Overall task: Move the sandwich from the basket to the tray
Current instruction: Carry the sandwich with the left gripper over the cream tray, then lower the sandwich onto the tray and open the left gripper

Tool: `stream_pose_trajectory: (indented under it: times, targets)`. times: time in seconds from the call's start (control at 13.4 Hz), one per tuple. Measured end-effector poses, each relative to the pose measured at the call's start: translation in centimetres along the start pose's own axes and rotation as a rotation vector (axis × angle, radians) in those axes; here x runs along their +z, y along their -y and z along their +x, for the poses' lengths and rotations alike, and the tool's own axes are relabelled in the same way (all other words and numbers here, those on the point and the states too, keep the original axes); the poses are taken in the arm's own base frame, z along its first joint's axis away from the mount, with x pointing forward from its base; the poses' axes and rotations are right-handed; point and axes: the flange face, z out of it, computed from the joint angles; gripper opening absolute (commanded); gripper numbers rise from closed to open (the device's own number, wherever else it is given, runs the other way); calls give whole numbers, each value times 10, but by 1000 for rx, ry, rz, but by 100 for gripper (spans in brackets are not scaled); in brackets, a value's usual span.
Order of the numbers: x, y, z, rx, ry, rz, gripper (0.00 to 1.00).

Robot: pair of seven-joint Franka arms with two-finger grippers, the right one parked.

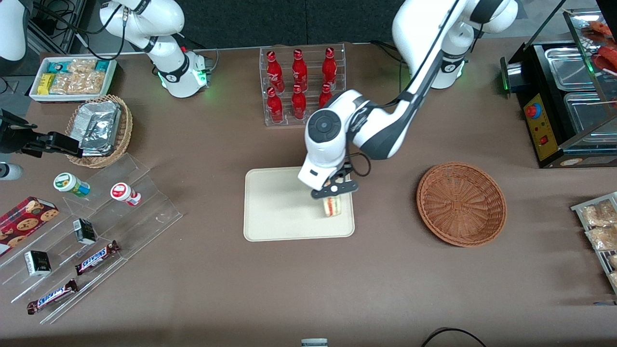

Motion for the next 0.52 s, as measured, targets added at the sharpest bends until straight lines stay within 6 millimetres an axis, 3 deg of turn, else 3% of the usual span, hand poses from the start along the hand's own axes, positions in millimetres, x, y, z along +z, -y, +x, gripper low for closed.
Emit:
stream_pose_trajectory:
  times: [0.3, 0.52]
  targets:
    - [43, -22, -13, 51, -31, -10, 24]
    - [65, -26, -12, 62, -48, -19, 24]
